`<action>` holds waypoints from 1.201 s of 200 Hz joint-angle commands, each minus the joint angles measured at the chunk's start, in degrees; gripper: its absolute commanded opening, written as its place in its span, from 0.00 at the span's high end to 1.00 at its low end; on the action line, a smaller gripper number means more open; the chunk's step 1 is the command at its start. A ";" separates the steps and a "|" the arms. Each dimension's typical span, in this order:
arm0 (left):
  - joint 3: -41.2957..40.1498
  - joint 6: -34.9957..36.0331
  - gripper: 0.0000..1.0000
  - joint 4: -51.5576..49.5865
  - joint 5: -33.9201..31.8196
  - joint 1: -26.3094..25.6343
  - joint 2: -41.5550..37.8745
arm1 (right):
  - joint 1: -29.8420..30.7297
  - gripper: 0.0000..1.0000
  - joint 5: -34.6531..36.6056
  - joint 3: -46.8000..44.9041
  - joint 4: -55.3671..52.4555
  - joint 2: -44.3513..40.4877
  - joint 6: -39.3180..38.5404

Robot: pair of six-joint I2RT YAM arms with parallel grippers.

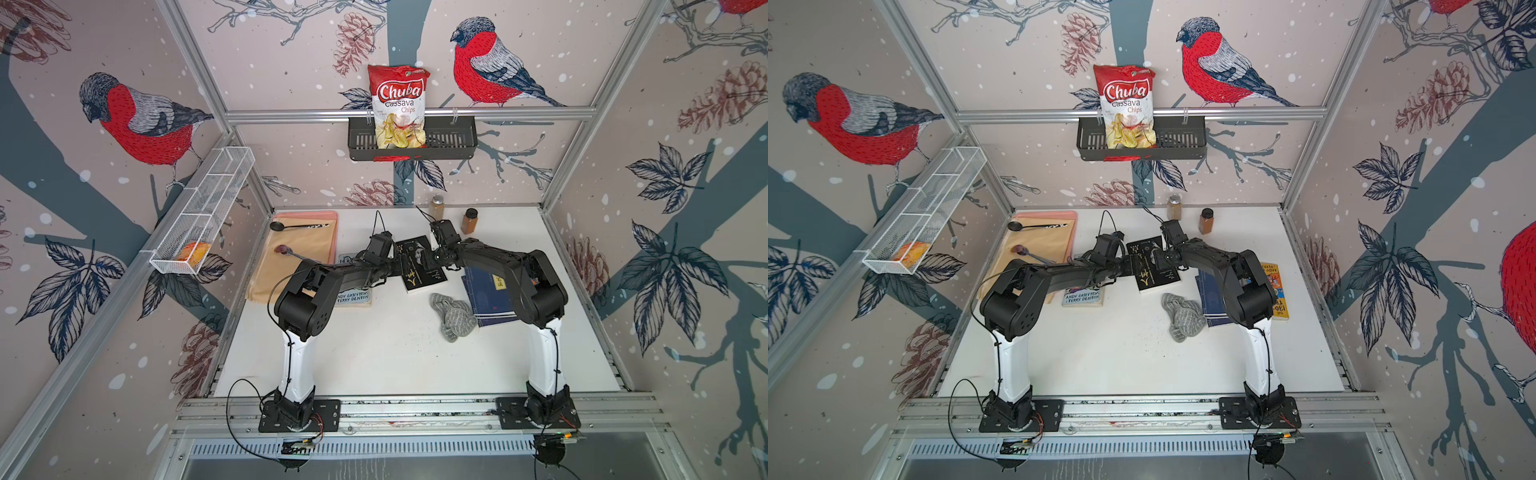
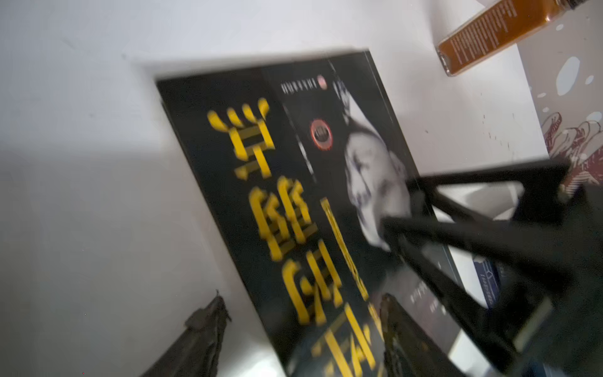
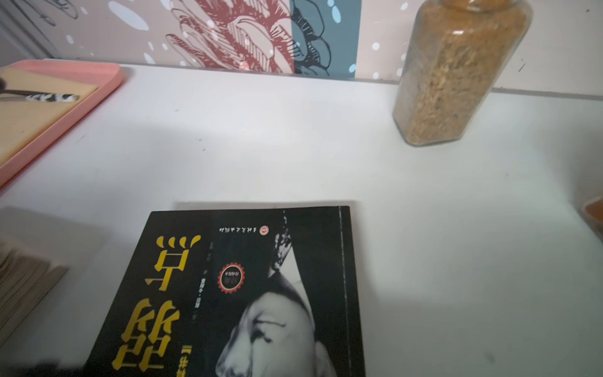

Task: Wipe the cover of the book
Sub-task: Move the book to the center of the board, then adjust the book at the center of the board.

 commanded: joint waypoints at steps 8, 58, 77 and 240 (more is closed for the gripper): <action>1.02 1.14 0.27 -1.18 0.18 1.76 0.28 | 3.78 0.37 -1.23 -8.09 -4.84 -4.89 1.86; 4.16 3.51 0.29 -4.36 7.63 1.95 2.06 | 13.59 0.35 -4.27 -18.97 -0.40 -12.61 7.19; 4.34 2.68 0.29 -2.72 11.44 1.78 2.44 | 15.75 0.34 -6.29 -21.14 1.65 -15.69 8.12; 8.19 -1.37 0.30 2.85 8.64 -8.39 1.49 | 12.99 0.26 -6.27 -34.57 8.19 -35.69 6.32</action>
